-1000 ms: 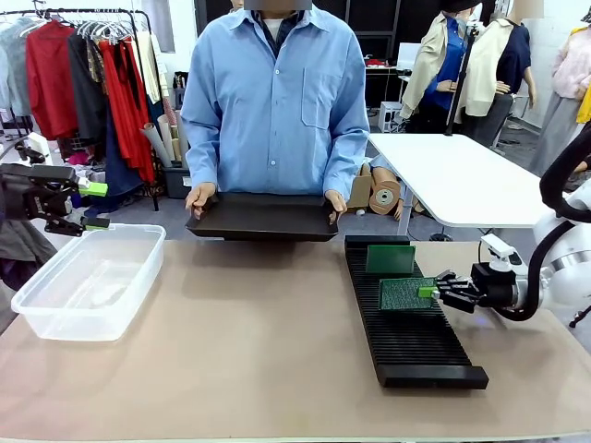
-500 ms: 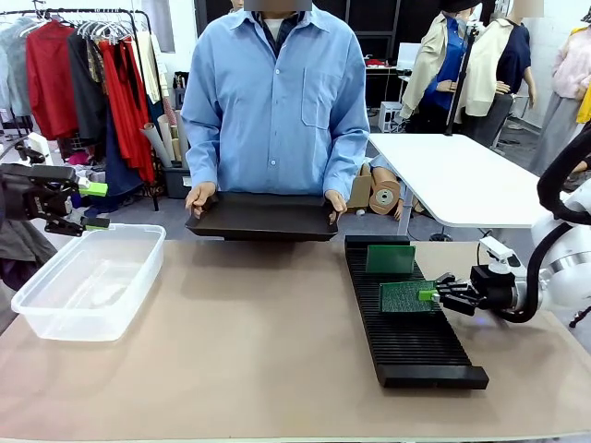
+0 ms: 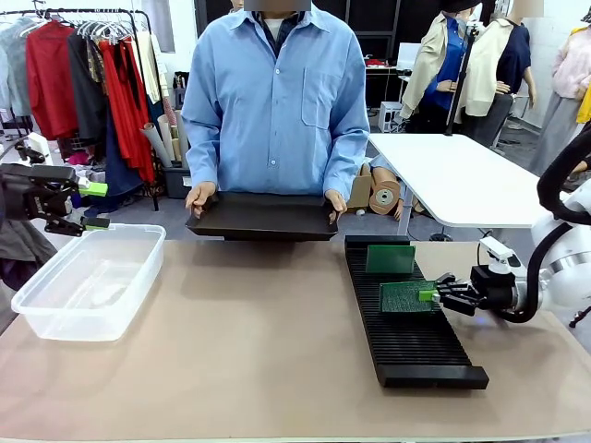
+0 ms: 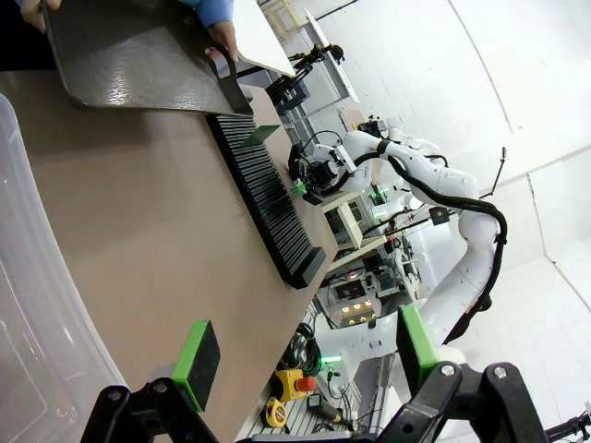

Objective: Sort PCBs into racks and boxes based on the side picked up.
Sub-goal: If the short side of the Blank PCB is picked up, insert it into the PCB Rack ; if the long side is picked up, place it in the Organizing box.

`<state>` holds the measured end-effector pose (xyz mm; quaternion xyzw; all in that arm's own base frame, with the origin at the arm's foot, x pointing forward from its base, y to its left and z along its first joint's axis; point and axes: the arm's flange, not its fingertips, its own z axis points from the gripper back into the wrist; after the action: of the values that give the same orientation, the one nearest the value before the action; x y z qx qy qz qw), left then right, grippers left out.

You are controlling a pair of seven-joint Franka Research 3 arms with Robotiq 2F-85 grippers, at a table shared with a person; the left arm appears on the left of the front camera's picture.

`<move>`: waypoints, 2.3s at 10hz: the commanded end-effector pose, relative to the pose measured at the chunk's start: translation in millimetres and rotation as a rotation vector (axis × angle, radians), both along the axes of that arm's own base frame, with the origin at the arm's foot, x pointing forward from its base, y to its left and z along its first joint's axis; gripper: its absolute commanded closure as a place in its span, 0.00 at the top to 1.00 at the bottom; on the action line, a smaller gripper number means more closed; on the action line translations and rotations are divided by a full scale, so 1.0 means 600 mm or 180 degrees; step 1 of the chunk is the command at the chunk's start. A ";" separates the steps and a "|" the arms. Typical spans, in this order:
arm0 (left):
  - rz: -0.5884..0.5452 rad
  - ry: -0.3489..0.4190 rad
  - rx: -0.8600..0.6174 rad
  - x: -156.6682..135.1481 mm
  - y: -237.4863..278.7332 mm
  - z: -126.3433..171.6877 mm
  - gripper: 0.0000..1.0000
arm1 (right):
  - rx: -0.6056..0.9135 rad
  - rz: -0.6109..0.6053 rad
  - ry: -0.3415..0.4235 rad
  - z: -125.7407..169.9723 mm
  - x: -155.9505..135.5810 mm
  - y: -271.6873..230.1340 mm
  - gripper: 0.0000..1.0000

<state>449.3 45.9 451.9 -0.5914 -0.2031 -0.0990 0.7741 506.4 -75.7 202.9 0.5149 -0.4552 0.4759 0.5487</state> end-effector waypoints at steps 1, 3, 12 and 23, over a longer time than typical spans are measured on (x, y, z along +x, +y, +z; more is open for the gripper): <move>0.0005 -0.0001 -0.0003 0.000 0.001 0.001 1.00 | -0.0040 0.0031 0.0074 -0.006 0.004 -0.004 0.00; 0.0005 -0.0001 -0.0003 0.000 0.001 0.001 1.00 | -0.0014 0.0026 0.0081 -0.012 0.006 -0.007 0.00; 0.0005 -0.0001 -0.0003 0.000 0.001 0.001 1.00 | 0.0081 -0.0001 0.0063 -0.012 0.002 -0.004 0.00; 0.0005 -0.0001 -0.0003 0.000 0.001 0.001 1.00 | 0.0155 -0.0040 0.0092 0.004 0.014 0.002 0.14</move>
<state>449.3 45.9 451.9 -0.5914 -0.2031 -0.0990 0.7741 509.9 -78.1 198.0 0.5281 -0.4567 0.4633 0.5458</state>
